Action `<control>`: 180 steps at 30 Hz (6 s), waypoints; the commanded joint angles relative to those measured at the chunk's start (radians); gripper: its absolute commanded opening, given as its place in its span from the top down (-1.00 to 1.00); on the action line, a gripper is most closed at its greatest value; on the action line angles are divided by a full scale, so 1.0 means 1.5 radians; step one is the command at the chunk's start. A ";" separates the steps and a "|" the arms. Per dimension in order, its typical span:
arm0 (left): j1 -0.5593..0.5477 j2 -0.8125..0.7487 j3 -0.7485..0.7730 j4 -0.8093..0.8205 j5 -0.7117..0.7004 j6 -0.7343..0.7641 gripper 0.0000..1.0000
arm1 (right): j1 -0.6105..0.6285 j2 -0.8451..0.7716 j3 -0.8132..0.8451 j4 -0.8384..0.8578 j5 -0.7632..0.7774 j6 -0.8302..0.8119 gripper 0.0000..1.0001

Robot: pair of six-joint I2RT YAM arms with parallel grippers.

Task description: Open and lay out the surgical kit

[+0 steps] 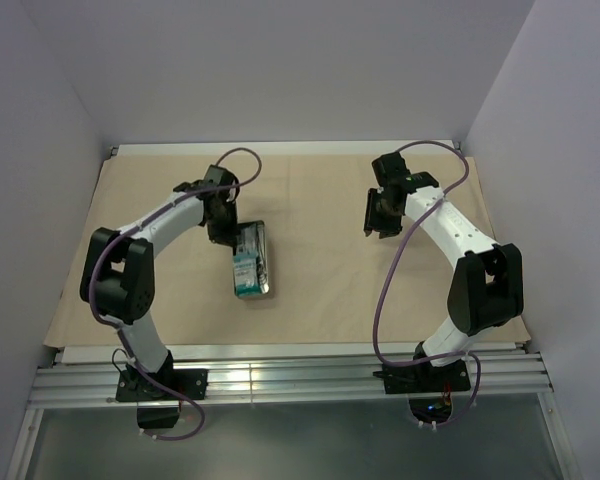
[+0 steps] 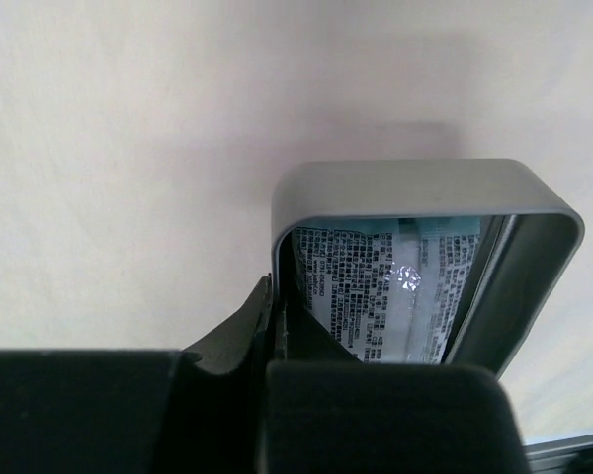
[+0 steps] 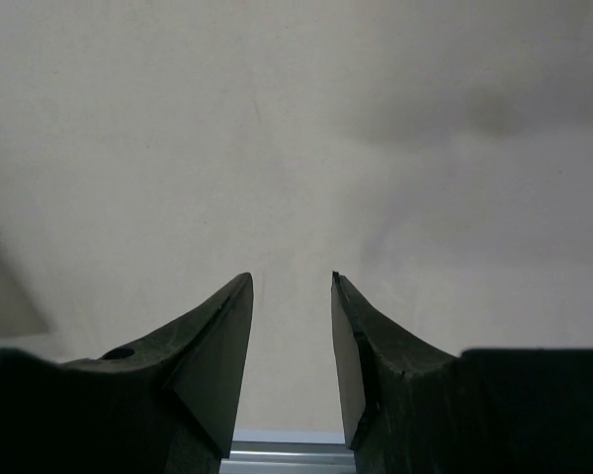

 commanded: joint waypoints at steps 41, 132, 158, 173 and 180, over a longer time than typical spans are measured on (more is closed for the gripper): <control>-0.012 0.052 0.203 -0.054 0.063 0.010 0.13 | 0.045 0.025 0.103 -0.020 -0.044 -0.006 0.10; -0.103 -0.165 -0.162 -0.123 -0.115 -0.008 0.99 | 0.075 0.050 0.111 -0.022 -0.006 -0.006 0.11; -0.129 -0.153 -0.039 -0.177 -0.103 -0.042 0.99 | 0.075 0.026 0.093 -0.025 0.015 -0.023 0.10; -0.077 -0.204 -0.194 -0.083 -0.088 -0.139 1.00 | 0.066 0.009 0.055 -0.014 0.030 -0.039 0.10; -0.076 -0.173 -0.242 -0.040 -0.060 -0.159 0.99 | 0.065 0.012 0.062 -0.012 0.026 -0.044 0.10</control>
